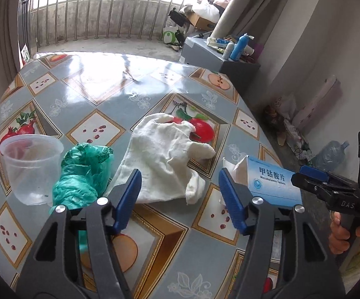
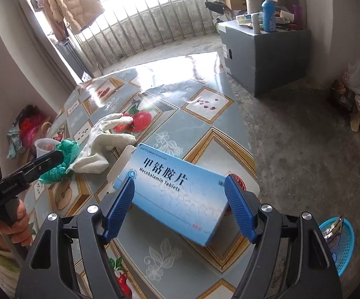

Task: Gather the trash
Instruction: 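Grasp the blue medicine box with the right tool while the left tool pinches the white cloth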

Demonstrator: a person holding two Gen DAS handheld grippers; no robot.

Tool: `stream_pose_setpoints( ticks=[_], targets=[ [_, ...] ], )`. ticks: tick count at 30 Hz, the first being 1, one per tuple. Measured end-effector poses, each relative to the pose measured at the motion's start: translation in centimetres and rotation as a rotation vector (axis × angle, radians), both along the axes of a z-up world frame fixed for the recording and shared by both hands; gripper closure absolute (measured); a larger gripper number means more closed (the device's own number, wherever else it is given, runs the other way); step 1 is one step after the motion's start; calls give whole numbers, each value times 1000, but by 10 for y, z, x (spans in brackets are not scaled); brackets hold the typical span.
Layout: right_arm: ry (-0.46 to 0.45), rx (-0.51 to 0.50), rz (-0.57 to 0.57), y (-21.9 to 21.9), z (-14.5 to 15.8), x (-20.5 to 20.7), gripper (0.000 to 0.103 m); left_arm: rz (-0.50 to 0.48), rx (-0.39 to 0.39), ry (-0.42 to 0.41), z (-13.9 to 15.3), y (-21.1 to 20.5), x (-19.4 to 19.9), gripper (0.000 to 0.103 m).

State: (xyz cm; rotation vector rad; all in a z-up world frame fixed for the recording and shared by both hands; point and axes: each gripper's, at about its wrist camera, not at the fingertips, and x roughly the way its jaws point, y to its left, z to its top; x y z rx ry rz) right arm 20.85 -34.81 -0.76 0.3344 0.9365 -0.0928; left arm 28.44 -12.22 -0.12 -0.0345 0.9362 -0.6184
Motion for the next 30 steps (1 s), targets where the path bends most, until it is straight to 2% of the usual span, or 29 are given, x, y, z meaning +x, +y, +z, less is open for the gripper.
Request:
stream_pose_setpoints(
  ticks=[3,6,8,11,15,21,30],
  targets=[
    [23,-8,73,3,-10,21,30,10,45,35,-21,-12,14,58],
    [63,-24,120,8,-20,34,30,21,54,72,-33,-17,22,74],
    [86,5,141,8,-26,37,30,34,49,101,-40,-17,25,87],
    [104,71,145,7,-32,32,30,50,30,123,-43,-12,23,97],
    [121,125,115,8,-36,18,30,38,4,154,-43,-7,8,99],
    [128,168,69,16,-39,-15,30,-42,9,156,-43,-11,-44,100],
    [122,185,-7,37,-40,-69,30,-83,-11,207,-45,-1,-109,100]
  ],
)
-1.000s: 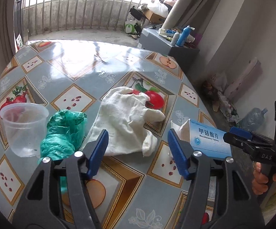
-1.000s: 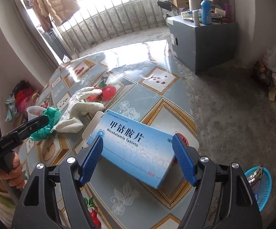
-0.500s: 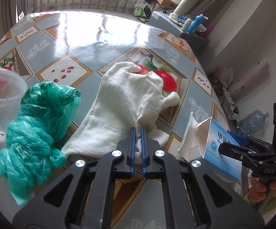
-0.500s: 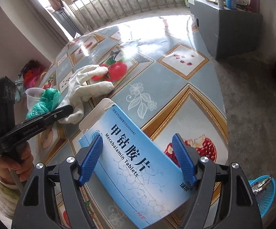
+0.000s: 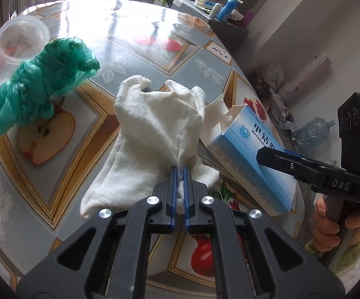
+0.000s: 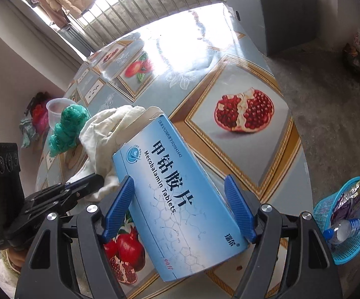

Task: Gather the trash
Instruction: 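Grasp the blue medicine box with the right tool while the left tool pinches the white cloth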

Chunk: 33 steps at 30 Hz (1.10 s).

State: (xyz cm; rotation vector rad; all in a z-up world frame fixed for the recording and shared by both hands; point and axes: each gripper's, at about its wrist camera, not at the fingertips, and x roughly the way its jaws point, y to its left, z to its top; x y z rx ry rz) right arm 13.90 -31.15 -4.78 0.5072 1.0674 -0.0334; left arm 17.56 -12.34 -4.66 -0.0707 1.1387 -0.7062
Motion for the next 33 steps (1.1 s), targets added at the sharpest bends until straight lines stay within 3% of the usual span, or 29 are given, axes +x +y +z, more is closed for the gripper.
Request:
stream_pose_setpoints(
  ticks=[10,12,13,14,21,27,33],
  targets=[
    [25,22,-51,21,3,-61,30,-7,-35,74,1,36,-56,99],
    [8,15,-54,22,4,-69,30,0,-46,52,5,43,-60,84],
    [-3,8,-55,22,6,-71,30,5,-57,39,6,46,-61,71],
    [-12,-3,-57,22,8,-72,30,15,-66,21,10,51,-62,66],
    [-48,-86,30,32,22,-76,29,4,-53,-51,19,45,-59,64],
    [-14,-214,120,53,17,-76,26,-25,3,-80,13,29,-57,65],
    [16,-254,165,62,7,-73,25,-25,34,-83,9,27,-56,65]
  ],
)
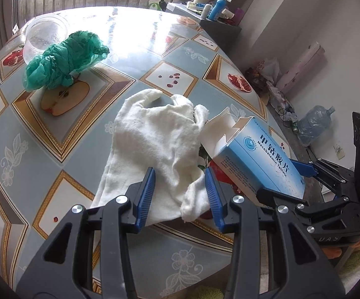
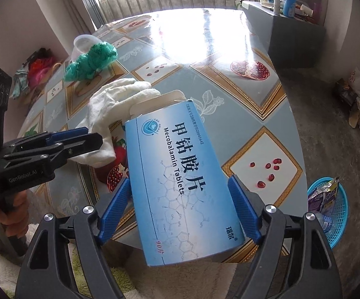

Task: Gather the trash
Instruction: 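Grasp the blue medicine box with the right tool while the left tool pinches the white cloth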

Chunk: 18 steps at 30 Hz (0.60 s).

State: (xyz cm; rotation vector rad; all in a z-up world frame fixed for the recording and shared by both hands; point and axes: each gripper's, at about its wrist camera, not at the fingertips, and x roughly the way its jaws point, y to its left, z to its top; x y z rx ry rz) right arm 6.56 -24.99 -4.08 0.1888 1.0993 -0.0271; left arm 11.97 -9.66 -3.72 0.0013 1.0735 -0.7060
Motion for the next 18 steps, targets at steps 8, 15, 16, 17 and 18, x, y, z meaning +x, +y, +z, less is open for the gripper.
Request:
stream_pose_setpoints(
  ticks=[8,15,16,17,18],
  targets=[
    [14,28,-26,-6,-5,4,25,1,15,-2,1,-1,1,65],
    [-9,46,-139,-28,-1,0,25,8,25,0,1,-4,3,66],
    [-15,53,-138,-28,1,-1,25,10,26,0,1,-4,3,66],
    [-21,53,-135,-28,2,-1,25,11,27,0,1,-4,3,66],
    [-26,47,-130,-28,3,-2,25,12,29,0,1,-4,3,67]
  ],
)
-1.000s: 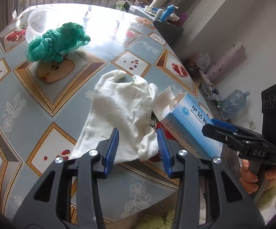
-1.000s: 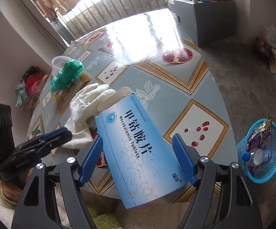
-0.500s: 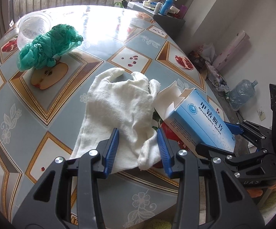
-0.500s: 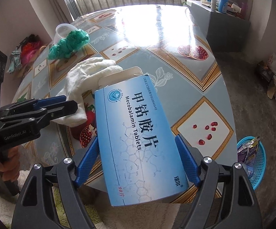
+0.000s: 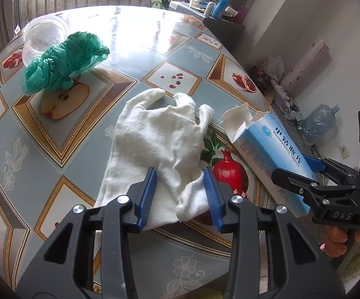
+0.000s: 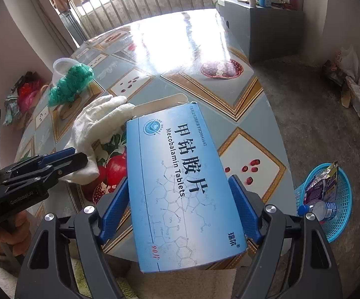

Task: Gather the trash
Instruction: 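Grasp the blue medicine box with the right tool while the left tool pinches the white cloth, then lift the white cloth with the left tool while the right tool holds the box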

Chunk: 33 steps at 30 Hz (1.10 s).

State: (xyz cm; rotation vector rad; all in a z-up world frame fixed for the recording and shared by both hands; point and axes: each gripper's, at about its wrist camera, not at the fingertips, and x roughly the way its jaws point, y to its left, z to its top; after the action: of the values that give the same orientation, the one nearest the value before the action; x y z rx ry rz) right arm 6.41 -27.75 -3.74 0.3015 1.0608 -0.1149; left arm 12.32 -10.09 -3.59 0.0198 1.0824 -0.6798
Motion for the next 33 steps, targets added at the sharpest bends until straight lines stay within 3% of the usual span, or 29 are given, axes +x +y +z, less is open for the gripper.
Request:
stream_pose_setpoints(
  ticks=[9,20,33],
  targets=[
    [30,-40,29,11,-7,8,25,-12,15,-7,-1,-3,2,74],
    [29,-46,-8,9,-10,10,28,-18,53,-26,-4,-3,7,95],
    [-9,15,-50,-1,-4,3,30,-15,36,-30,7,1,7,101]
  ],
)
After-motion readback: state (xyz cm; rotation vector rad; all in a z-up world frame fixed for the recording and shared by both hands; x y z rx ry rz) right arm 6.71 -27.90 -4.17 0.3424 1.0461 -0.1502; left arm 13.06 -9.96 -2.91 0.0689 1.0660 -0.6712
